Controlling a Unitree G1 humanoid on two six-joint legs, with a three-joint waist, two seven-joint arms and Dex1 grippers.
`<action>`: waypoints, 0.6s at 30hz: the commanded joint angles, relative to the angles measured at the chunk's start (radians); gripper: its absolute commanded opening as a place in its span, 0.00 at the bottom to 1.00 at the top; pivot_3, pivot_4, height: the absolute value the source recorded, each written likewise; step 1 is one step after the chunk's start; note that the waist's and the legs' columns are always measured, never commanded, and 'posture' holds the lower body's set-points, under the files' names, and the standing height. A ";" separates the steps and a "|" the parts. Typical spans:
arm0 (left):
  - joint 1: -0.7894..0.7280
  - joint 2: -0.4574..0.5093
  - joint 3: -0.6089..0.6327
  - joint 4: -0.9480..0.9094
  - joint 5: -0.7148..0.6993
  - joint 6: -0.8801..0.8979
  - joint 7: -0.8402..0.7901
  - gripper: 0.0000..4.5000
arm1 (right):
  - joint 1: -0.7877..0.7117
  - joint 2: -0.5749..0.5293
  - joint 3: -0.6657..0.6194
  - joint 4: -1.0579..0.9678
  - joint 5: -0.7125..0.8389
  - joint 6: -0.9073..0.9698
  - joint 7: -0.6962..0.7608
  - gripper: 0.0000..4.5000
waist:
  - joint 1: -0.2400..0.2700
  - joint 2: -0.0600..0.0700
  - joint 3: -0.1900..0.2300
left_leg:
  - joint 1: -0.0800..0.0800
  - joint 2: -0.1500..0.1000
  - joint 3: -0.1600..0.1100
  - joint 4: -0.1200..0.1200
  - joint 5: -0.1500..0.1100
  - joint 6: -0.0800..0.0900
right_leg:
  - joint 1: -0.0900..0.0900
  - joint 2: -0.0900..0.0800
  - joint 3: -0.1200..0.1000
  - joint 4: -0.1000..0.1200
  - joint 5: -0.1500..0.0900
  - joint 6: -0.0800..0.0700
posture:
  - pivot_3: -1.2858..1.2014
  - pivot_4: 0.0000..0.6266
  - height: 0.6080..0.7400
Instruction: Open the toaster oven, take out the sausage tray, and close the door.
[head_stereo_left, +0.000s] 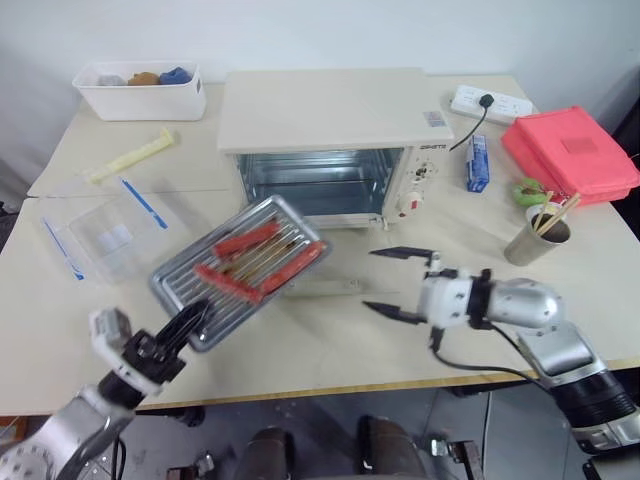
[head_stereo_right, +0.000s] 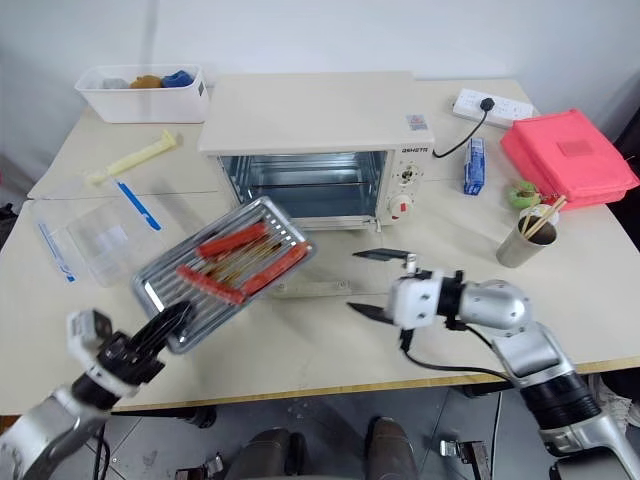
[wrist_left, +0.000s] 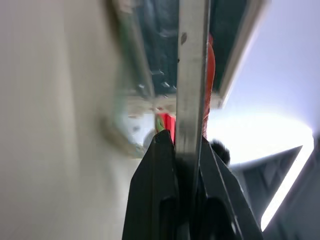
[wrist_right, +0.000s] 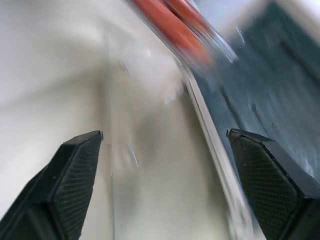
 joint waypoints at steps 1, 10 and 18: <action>0.060 -0.102 0.054 -0.116 -0.017 -0.088 -0.020 0.00 | -0.017 -0.009 -0.095 0.120 0.078 0.132 0.017 0.93 | 0.011 0.000 0.000 | 0.000 0.000 0.000 0.000 0.000 0.000 | 0.000 0.000 0.000 -0.003 0.000 0.000 | 0.52 0.24 1.00; 0.182 -0.359 0.100 -0.251 -0.017 -0.312 0.032 0.00 | -0.054 0.023 -0.092 0.403 0.035 0.137 0.150 0.32 | 0.022 0.000 0.000 | 0.000 -0.001 0.006 0.001 -0.002 0.003 | 0.000 0.001 0.003 -0.008 0.002 -0.003 | 0.52 0.24 1.00; 0.157 -0.405 0.070 -0.308 -0.017 -0.415 0.106 0.00 | -0.152 0.127 -0.084 0.544 0.065 0.100 0.338 0.01 | 0.019 -0.001 0.000 | 0.001 -0.001 0.009 0.001 -0.002 0.004 | 0.000 0.002 0.004 -0.011 0.005 -0.004 | 0.52 0.24 1.00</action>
